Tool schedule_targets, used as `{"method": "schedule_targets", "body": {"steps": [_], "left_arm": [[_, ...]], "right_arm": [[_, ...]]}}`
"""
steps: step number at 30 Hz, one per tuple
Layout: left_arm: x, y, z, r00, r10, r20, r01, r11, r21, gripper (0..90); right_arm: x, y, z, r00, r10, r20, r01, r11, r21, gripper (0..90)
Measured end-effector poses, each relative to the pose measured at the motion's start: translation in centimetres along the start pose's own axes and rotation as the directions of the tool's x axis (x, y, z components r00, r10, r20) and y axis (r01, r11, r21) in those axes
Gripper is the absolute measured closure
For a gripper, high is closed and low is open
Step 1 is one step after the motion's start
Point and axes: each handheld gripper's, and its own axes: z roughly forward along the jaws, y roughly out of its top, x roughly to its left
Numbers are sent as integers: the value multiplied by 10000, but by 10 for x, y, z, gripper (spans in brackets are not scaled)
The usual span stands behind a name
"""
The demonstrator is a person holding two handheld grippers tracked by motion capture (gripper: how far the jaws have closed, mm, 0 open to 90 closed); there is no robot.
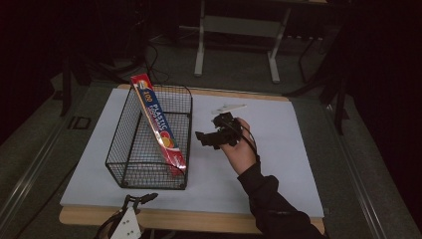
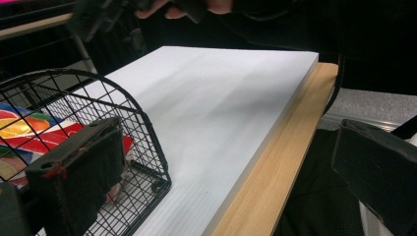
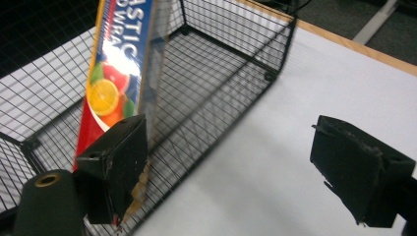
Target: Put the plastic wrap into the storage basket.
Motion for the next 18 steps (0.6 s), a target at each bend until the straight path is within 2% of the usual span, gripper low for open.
{"method": "schedule_targets", "body": {"steps": [7, 12, 18], "left_arm": [[0, 0, -1, 10000, 23, -16, -23, 10000, -15, 2], [-1, 0, -1, 10000, 35, -21, -35, 10000, -9, 2], [-1, 0, 0, 10000, 42, -22, -42, 10000, 8, 3]], "right_arm": [[-17, -24, -12, 9992, 402, 12, -402, 9991, 100, 144], [-25, -41, -18, 9992, 393, 83, -395, 9989, 247, 144], [-35, -61, -24, 9979, 618, 206, -624, 9975, 323, 144]]}}
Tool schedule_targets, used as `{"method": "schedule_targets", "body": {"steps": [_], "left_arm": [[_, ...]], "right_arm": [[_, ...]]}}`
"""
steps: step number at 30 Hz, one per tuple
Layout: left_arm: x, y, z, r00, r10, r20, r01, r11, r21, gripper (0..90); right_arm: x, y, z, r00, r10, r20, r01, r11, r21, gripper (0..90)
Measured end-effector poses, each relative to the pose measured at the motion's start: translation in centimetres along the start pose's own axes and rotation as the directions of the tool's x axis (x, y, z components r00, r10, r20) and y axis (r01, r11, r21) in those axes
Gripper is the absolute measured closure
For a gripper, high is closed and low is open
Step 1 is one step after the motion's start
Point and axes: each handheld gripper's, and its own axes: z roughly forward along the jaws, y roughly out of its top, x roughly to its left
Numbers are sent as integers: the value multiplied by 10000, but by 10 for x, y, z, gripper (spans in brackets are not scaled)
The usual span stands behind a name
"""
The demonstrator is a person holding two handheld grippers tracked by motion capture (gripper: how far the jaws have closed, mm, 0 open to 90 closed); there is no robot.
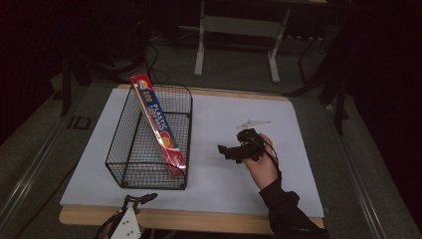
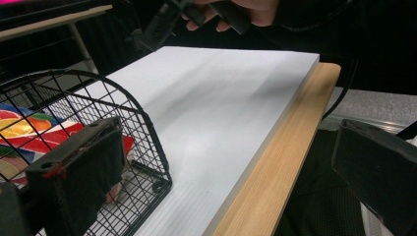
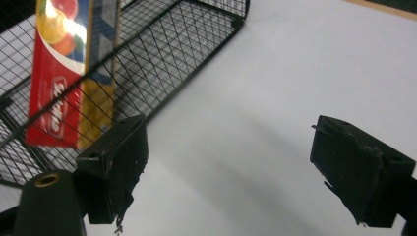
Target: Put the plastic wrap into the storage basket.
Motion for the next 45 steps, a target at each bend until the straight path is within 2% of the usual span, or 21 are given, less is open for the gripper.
{"method": "schedule_targets", "body": {"steps": [7, 13, 25, 31, 37, 45], "left_arm": [[0, 0, 0, 10000, 15, -21, -15, 10000, 1, 2], [-1, 1, 0, 10000, 41, -38, -41, 10000, 8, 3], [-1, 1, 1, 10000, 56, 2, -56, 10000, 56, 2], [-1, 0, 1, 10000, 53, 5, -53, 10000, 55, 2], [-1, 1, 1, 10000, 78, 25, -78, 9999, 64, 2], [-1, 0, 2, 9999, 91, 103, -93, 9998, 154, 2]], "right_arm": [[-10, -26, -4, 9997, 222, -122, -219, 9995, 249, 145], [-18, -44, -11, 9988, 426, -248, -419, 9988, 256, 145], [-29, -64, -25, 9990, 441, -59, -439, 9984, 355, 144], [-31, -72, -29, 9997, 218, 111, -221, 9994, 279, 145], [-33, -75, -25, 9992, 106, 375, -117, 9995, 300, 145], [-31, -76, -22, 9980, -356, 528, 341, 9990, 287, 143]]}}
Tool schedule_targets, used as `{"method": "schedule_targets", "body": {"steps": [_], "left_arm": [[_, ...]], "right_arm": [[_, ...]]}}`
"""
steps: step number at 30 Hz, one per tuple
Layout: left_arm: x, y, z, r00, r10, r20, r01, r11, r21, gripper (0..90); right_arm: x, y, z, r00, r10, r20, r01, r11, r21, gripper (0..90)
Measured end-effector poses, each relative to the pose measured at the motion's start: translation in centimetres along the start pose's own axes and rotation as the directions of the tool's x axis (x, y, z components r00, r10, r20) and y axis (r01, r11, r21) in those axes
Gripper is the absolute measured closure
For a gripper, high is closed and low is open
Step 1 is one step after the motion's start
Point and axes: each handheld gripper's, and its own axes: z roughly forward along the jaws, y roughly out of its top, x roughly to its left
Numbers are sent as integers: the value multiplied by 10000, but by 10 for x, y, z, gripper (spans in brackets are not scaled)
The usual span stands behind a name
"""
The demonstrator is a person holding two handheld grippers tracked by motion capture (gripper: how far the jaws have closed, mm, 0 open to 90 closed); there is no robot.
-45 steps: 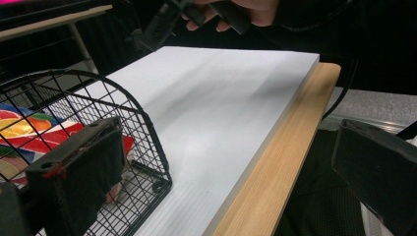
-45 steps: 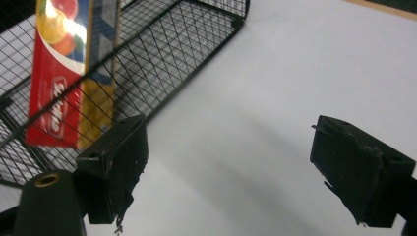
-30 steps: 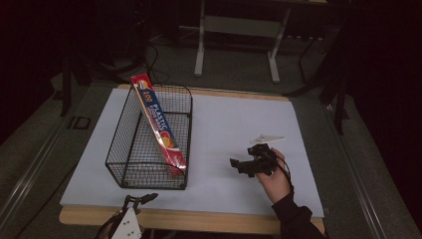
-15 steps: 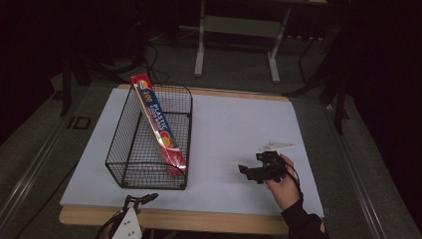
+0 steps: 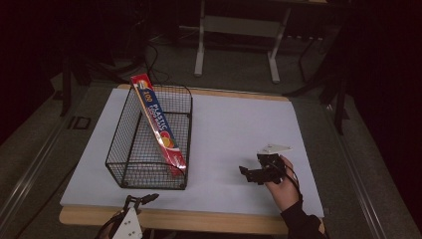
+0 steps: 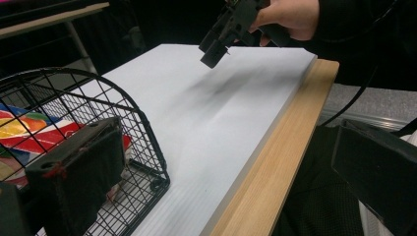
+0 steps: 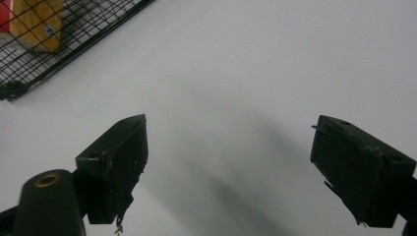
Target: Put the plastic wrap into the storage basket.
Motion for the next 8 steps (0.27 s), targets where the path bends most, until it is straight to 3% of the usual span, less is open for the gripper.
{"method": "schedule_targets", "body": {"steps": [8], "left_arm": [[0, 0, 0, 10000, -4, -12, 4, 10000, -1, 2]], "right_arm": [[-4, -4, -2, 10000, 2, -59, -2, 10000, -55, 137]]}}
